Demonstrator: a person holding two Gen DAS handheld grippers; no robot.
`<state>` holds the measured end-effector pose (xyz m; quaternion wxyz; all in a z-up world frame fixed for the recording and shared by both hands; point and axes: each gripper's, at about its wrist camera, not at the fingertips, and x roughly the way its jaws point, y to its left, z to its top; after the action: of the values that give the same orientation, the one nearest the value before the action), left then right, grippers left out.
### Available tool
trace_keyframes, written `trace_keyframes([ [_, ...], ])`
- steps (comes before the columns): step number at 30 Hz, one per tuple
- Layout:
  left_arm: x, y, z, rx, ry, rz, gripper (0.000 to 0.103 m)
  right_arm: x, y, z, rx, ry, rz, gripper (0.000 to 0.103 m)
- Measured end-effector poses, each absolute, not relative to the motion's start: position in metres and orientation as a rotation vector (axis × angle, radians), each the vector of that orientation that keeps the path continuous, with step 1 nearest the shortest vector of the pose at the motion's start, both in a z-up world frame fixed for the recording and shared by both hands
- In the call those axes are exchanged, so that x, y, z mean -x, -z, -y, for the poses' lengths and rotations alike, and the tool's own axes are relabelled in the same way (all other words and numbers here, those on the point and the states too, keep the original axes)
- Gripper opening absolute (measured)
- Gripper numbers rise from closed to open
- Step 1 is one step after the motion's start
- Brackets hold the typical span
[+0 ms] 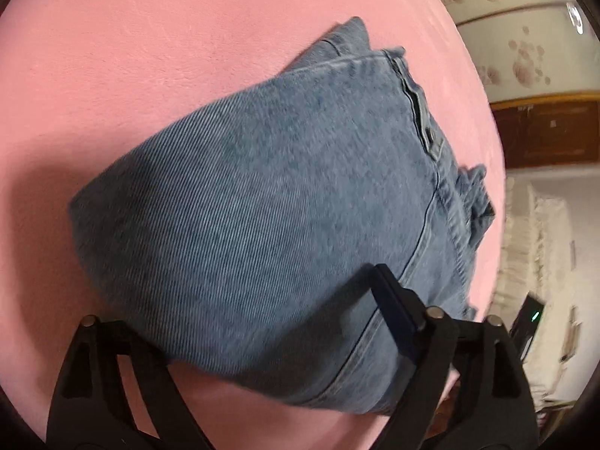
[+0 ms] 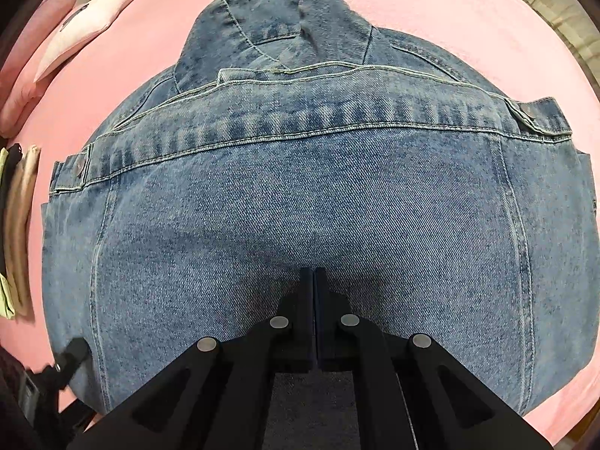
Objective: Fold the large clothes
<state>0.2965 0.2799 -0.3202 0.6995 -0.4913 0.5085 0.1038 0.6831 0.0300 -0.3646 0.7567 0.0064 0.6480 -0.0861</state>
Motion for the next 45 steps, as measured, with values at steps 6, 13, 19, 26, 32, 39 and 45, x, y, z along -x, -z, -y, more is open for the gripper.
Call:
trace_keyframes([
  [6,-0.299,0.322,-0.289,1.117,-0.2,-1.117,0.072,-0.692,0.372,-0.016,-0.026,0.204,-1.415,0.001],
  [13,-0.283,0.272,-0.279,0.984,-0.243,-0.985,0.014,-0.691,0.372,-0.009,-0.064,0.235,-1.401,0.001],
  [19,-0.313,0.228,-0.238,0.686,-0.062,-0.882,0.014,-0.688,0.369,-0.007,-0.071,0.248,-1.388,0.001],
  [26,-0.33,0.233,-0.238,0.738,-0.116,-0.857,0.011,-0.68,0.365,0.0,-0.1,0.224,-1.374,0.001],
  [32,-0.307,0.204,-0.221,0.637,-0.129,-0.798,0.006,-0.67,0.362,0.015,-0.124,0.151,-1.349,0.001],
  [39,-0.292,0.136,-0.154,0.508,-0.004,-0.674,0.005,-0.66,0.359,0.042,-0.177,0.045,-1.336,0.001],
  [45,-0.292,0.104,-0.048,0.394,0.117,-0.666,0.005,-0.649,0.355,0.065,-0.122,-0.16,-1.318,0.001],
])
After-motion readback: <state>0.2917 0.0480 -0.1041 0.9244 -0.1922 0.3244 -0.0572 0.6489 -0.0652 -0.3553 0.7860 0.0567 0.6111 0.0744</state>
